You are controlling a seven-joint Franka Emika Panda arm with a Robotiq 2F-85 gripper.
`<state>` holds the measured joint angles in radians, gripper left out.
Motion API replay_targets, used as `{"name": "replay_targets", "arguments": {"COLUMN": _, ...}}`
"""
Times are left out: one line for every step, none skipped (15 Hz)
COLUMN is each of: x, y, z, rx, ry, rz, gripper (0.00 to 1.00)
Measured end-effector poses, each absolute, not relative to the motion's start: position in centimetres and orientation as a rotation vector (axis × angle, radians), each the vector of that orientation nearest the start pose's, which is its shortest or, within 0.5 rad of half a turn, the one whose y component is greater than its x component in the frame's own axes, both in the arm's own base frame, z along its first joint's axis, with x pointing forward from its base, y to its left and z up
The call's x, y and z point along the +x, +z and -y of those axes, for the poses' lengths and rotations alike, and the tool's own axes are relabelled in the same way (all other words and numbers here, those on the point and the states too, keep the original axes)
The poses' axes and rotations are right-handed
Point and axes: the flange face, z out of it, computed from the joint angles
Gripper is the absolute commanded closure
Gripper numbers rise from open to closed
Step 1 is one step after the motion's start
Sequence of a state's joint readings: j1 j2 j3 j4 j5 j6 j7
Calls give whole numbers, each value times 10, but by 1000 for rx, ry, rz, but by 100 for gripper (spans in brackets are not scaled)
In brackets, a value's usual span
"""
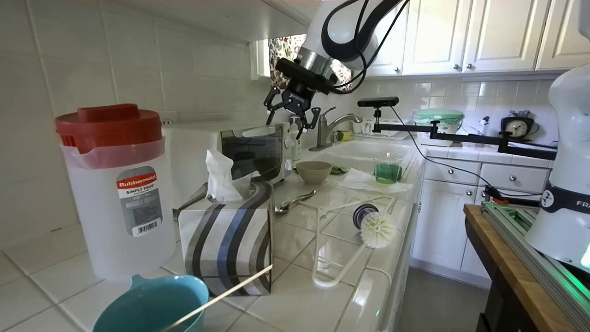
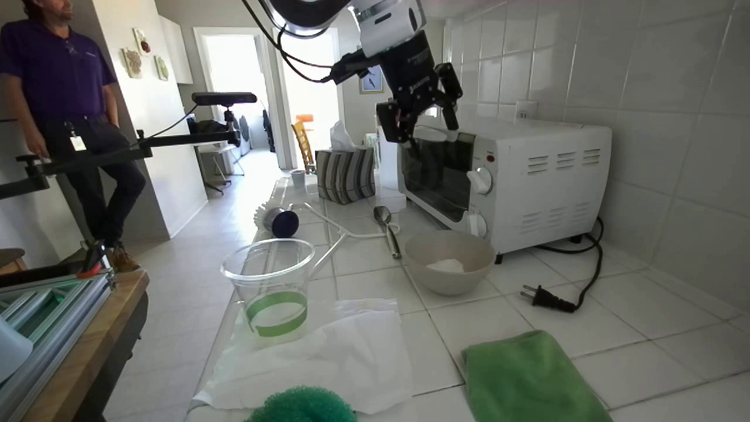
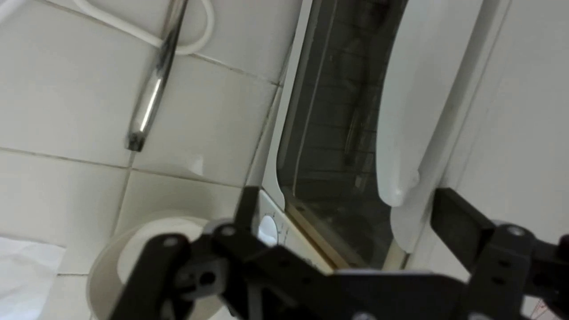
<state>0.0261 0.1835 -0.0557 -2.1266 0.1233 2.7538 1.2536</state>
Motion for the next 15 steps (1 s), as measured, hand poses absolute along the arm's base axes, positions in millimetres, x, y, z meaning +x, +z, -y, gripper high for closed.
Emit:
{"name": "replay_targets", "arguments": {"x": 605, "y": 372, "z": 20, "rx": -2157, "ry": -468, "rz": -1779, "gripper": 0}}
{"name": "replay_targets", "arguments": {"x": 607, "y": 372, "z": 18, "rx": -2158, "ry": -468, "rz": -1771, "gripper": 0}}
{"name": "replay_targets", "arguments": {"x": 608, "y": 373, "z": 15, "rx": -2157, "ry": -465, "rz": -1765, "gripper": 0}}
{"name": "replay_targets", "arguments": {"x": 609, "y": 372, "z": 11, "rx": -2152, "ry": -457, "rz": -1763, "gripper": 0}}
{"name": "replay_targets", "arguments": {"x": 610, "y": 372, "z": 8, "rx": -2147, "ry": -450, "rz": -1762, "gripper": 0}}
{"name": "replay_targets", "arguments": {"x": 611, "y": 372, "z": 6, "rx": -2143, "ry": -444, "rz": -1762, "gripper": 0}}
{"name": "replay_targets", "arguments": {"x": 611, "y": 372, "z": 4, "rx": -2140, "ry": -438, "rz": -1762, "gripper": 0}}
{"name": "replay_targets", "arguments": {"x": 611, "y": 372, "z": 3, "rx": -2138, "ry": -434, "rz": -1762, "gripper": 0}}
{"name": "replay_targets", "arguments": {"x": 612, "y": 372, "z": 2, "rx": -2137, "ry": -429, "rz": -1762, "gripper": 0}}
{"name": "replay_targets", "arguments": {"x": 612, "y": 372, "z": 1, "rx": -2137, "ry": -425, "rz": -1763, "gripper": 0}}
{"name": "replay_targets", "arguments": {"x": 612, "y": 373, "z": 0, "rx": -2136, "ry": -420, "rz": -1764, "gripper": 0}}
{"name": "replay_targets", "arguments": {"x": 611, "y": 373, "z": -1, "rx": -2136, "ry": -412, "rz": -1766, "gripper": 0}}
{"name": "replay_targets", "arguments": {"x": 611, "y": 374, "z": -3, "rx": -2136, "ry": -403, "rz": -1766, "gripper": 0}}
{"name": "replay_targets", "arguments": {"x": 610, "y": 376, "z": -7, "rx": -2136, "ry": -394, "rz": -1763, "gripper": 0}}
{"name": "replay_targets", "arguments": {"x": 609, "y": 378, "z": -11, "rx": -2138, "ry": -385, "rz": -1760, "gripper": 0}}
